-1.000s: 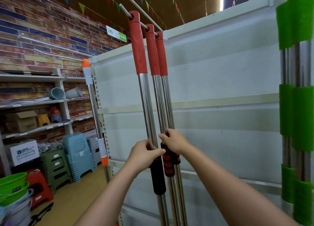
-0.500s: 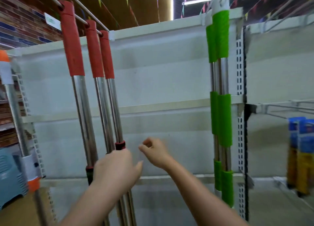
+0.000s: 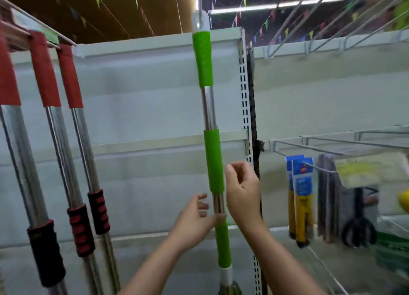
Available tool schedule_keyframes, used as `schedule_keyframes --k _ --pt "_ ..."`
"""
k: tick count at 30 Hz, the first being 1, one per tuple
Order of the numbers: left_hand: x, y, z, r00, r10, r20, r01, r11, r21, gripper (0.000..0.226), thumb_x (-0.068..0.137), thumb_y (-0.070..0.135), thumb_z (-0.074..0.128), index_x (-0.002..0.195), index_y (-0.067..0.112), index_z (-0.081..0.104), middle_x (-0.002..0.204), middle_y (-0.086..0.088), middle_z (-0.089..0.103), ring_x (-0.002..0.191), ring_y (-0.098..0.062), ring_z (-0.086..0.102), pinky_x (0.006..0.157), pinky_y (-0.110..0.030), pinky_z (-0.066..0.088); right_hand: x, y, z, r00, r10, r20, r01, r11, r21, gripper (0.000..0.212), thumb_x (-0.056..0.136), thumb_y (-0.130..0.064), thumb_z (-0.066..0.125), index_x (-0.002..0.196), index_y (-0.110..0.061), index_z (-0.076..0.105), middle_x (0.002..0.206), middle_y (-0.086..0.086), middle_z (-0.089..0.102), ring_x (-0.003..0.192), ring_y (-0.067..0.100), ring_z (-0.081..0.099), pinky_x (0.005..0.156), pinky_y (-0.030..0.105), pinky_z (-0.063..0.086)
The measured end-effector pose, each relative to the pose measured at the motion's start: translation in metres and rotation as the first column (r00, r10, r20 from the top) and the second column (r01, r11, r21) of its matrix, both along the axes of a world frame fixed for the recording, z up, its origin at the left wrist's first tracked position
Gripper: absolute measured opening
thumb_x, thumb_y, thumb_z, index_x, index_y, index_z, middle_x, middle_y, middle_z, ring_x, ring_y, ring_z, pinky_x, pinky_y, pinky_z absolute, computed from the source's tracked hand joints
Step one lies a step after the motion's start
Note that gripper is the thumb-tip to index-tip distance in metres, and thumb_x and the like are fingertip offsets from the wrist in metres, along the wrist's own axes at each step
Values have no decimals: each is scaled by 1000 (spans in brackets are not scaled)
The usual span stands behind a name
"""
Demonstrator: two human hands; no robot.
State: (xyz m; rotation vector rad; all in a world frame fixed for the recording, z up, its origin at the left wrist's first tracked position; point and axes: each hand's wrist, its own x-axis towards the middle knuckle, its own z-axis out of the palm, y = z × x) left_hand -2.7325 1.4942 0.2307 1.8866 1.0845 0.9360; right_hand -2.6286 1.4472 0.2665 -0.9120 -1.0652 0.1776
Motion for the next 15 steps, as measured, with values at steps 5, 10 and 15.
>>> schedule_keyframes --k 5,10,15 --pt "23 -7 5 987 155 52 -158 986 57 67 76 21 74 133 15 39 100 5 54 98 -19 59 83 -29 48 33 48 -21 996 58 72 -34 952 -304 10 94 -23 47 100 -18 54 96 0 56 78 5 54 65 15 44" --pt "35 -16 10 950 304 76 -309 948 76 72 78 22 72 138 19 32 119 -8 53 108 -26 59 88 -31 46 41 70 -24 967 247 64 -202 892 -404 30 93 -33 48 120 -20 52 113 6 61 97 20 63 86 45 55" --pt "42 -16 27 952 301 51 -305 943 134 72 76 5 71 135 20 34 104 -3 60 97 -18 64 77 -16 51 44 75 -13 958 263 112 -185 870 -457 31 92 -26 52 121 -15 54 114 7 64 102 24 62 88 41 52"
